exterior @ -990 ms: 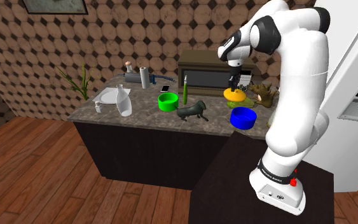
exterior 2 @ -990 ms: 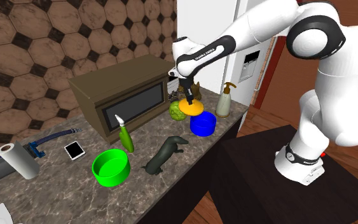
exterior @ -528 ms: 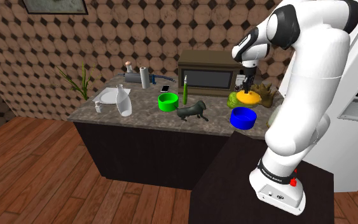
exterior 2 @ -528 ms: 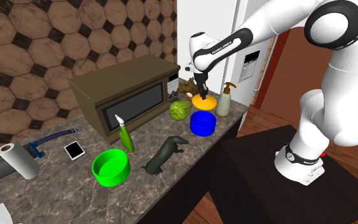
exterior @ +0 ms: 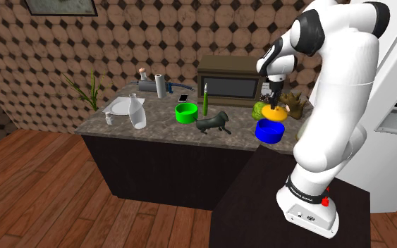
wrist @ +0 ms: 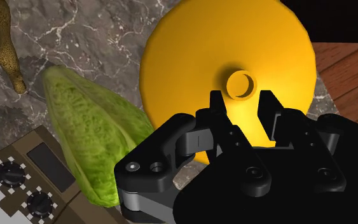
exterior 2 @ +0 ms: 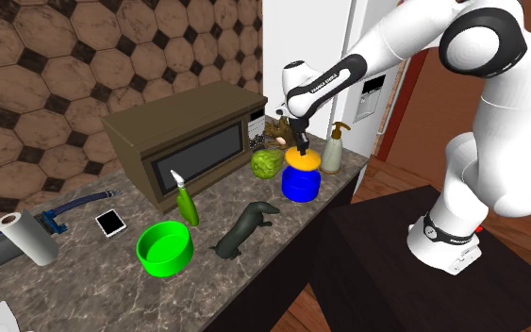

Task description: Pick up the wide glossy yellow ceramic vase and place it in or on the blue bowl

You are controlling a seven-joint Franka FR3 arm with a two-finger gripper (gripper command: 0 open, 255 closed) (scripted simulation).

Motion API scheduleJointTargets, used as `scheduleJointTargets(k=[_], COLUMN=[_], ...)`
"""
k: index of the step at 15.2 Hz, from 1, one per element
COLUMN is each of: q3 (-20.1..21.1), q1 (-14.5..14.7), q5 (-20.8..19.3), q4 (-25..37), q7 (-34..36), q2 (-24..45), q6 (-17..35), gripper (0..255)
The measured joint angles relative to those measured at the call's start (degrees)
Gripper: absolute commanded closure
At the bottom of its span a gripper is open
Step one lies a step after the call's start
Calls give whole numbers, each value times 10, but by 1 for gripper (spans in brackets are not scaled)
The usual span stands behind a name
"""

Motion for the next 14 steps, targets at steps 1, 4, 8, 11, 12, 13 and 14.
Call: scheduleJointTargets(k=[1,4,8,11,12,13,14], q3=[2,7,15,22,25,27,27], q1=[-1,-6,-11,-17,-19,-21,-21], q5=[4,16,32,44,50,52,53], q4=[-3,-6,-12,-17,-17,-16,-16], q7=[-1,-9,-15,-22,-25,-26,-27], q2=[5,24,47,64,72,76,78], q6=[7,26,51,72,79,82,83], gripper=[255,255,255,255,255,255,255])
